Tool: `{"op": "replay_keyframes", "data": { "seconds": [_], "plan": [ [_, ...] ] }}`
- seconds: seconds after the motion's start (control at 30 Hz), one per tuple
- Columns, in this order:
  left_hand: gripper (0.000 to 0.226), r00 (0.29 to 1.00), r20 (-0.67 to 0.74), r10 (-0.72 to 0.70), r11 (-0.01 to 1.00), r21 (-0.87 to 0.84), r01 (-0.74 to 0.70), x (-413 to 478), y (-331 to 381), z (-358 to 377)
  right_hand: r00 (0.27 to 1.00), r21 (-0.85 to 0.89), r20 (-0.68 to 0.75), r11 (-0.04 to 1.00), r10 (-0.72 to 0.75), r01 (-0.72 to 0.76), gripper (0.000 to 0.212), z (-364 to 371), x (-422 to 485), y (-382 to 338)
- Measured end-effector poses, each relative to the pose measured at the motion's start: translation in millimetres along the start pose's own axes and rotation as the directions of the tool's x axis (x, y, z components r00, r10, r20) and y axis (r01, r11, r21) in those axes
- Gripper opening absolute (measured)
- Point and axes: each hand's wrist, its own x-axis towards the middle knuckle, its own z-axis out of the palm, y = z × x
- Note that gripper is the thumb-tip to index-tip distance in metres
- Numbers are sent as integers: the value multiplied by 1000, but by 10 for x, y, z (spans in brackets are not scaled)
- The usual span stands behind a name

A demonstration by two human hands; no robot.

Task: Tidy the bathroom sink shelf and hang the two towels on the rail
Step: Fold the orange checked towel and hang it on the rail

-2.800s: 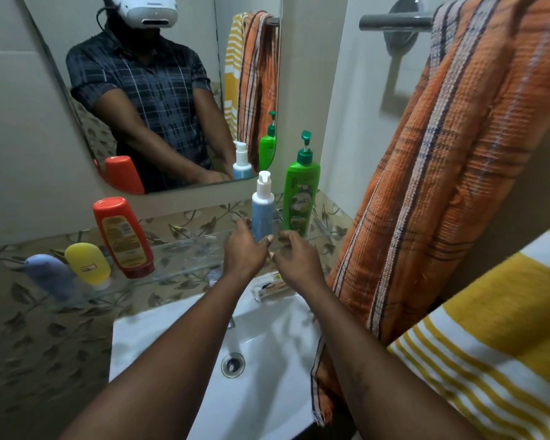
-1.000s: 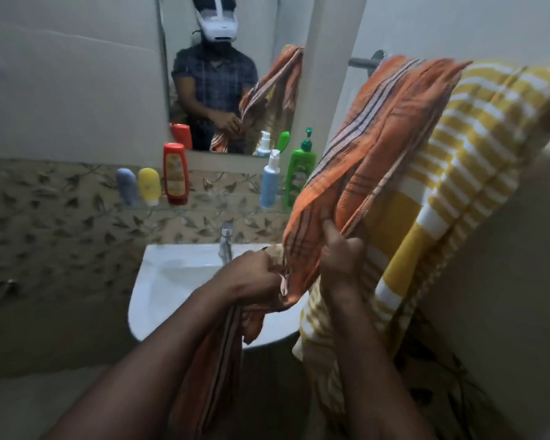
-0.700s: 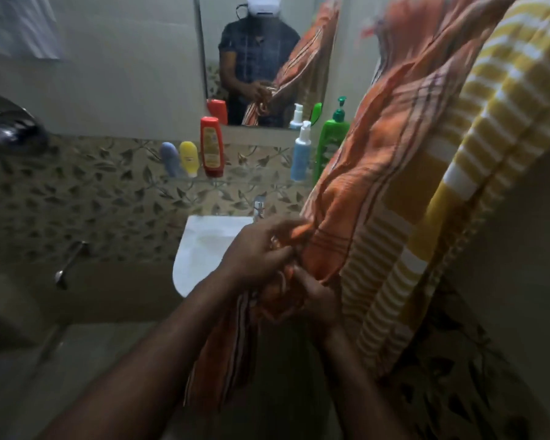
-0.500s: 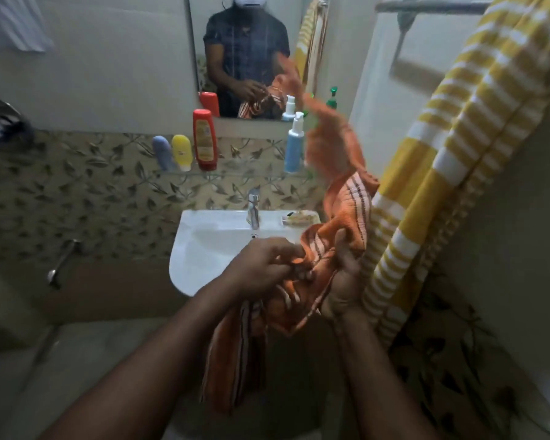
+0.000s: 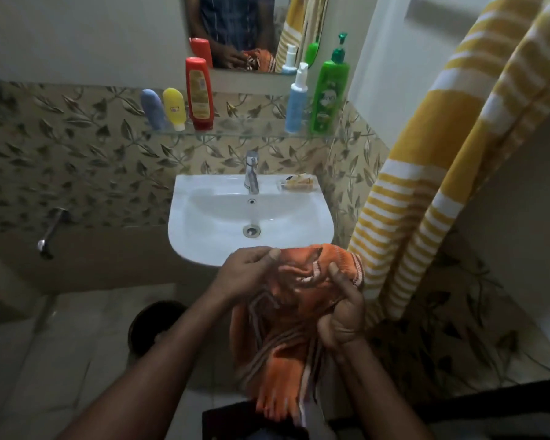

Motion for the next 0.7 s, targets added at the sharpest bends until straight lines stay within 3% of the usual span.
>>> {"op": "replay_keyframes", "data": {
  "seconds": [0.03,0.07,0.13,0.2,0.23,0.3,0.37,0.43,0.5,0.57,0.63,0.7],
  "plan": [
    [31,999,-51,-2,1000,-16,1,-13,-18,9,1000,27,-17,1000,2,-2,57,-41,38,30],
    [33,993,-115,14,999,-32,-18,-22,-26,11,1000,30,7,1000,9,-9,68,-89,60,65],
    [41,979,-197,52,998,-30,-59,-37,-15,13,997,-65,-67,998,-26,22,50,-177,104,99],
    [39,985,-158,70,997,-28,-75,-83,21,35,990,-324,-127,946,-65,21,27,-288,140,123],
    [34,989,-117,89,996,-21,-92,-122,53,58,992,-502,-111,865,-60,-4,18,-318,124,127],
    [26,994,-56,98,995,-28,-99,-164,90,89,998,-856,-57,515,-12,-43,18,-420,131,162],
    [20,996,31,79,995,-61,-77,-205,175,75,999,-987,18,161,30,13,32,-446,105,165],
    [17,988,111,105,994,6,-106,-192,206,24,975,-988,151,9,-165,155,51,-364,47,76],
    [18,972,188,141,983,91,-160,-179,235,-52,880,-901,405,56,-248,431,66,-204,4,-126],
    [23,960,246,135,981,101,-164,-189,313,-122,798,-761,586,244,-140,601,58,38,-36,-365],
    [22,956,260,132,987,59,-152,-184,397,-186,764,-683,645,437,-15,585,41,184,-24,-484],
    [21,954,260,151,985,38,-167,-170,476,-263,768,-659,640,530,23,534,30,245,21,-480]
  ]
}}
